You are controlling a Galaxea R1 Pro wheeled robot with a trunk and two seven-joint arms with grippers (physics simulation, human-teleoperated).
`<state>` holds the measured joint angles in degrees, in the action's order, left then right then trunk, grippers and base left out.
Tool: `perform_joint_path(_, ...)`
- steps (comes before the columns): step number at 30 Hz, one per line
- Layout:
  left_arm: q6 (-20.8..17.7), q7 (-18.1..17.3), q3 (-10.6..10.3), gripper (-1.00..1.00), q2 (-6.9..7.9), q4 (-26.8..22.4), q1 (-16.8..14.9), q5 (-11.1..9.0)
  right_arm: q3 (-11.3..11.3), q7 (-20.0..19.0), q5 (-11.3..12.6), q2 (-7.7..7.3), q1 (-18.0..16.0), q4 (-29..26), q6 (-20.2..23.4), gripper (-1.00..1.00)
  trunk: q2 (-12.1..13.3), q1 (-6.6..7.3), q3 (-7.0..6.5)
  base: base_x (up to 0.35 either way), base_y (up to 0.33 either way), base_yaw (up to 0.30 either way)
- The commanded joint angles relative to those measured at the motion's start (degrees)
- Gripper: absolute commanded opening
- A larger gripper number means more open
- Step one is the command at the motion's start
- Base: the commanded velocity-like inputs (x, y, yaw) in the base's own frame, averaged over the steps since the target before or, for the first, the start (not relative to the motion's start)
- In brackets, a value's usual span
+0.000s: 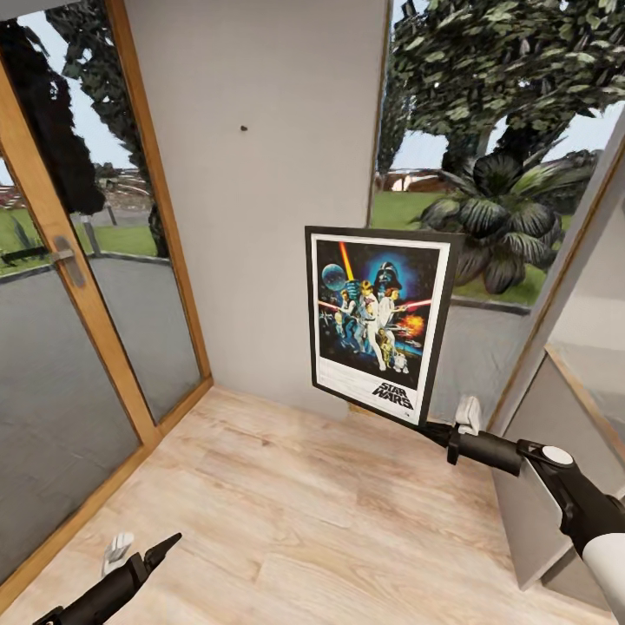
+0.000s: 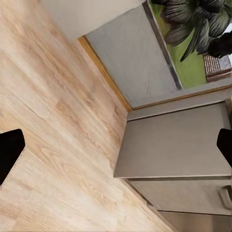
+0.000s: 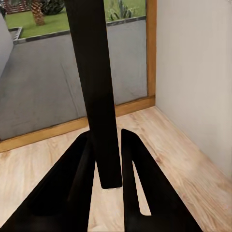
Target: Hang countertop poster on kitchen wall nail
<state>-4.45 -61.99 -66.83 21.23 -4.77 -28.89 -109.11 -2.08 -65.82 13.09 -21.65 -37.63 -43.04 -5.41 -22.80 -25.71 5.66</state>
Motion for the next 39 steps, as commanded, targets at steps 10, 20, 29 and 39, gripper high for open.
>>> perform_joint_path(10,-0.47,-0.14,-0.41,1.00,0.04,-0.07,-0.06,-0.58,-0.21,-0.10,0.26,-0.06,-0.08,0.06,-0.39,-1.00,-0.12,-0.07,0.12,0.325,0.178,0.000)
perform_joint_path(20,-0.47,-0.14,-0.41,1.00,0.04,-0.07,-0.04,-0.58,-0.21,-0.10,0.26,-0.06,-0.07,0.06,-0.39,-1.00,-0.12,-0.07,0.12,0.329,0.131,0.000)
perform_joint_path(29,-0.47,-0.14,-0.41,1.00,0.04,-0.07,-0.03,-0.58,-0.29,-0.10,0.26,-0.06,-0.08,0.06,-0.39,-1.00,-0.12,-0.07,0.12,0.337,0.100,0.000)
perform_joint_path(39,-0.47,-0.14,-0.41,1.00,0.04,-0.07,-0.04,-0.58,-0.23,-0.11,0.26,-0.06,-0.07,0.10,-0.40,-1.00,-0.12,-0.07,0.12,0.340,0.090,0.000)
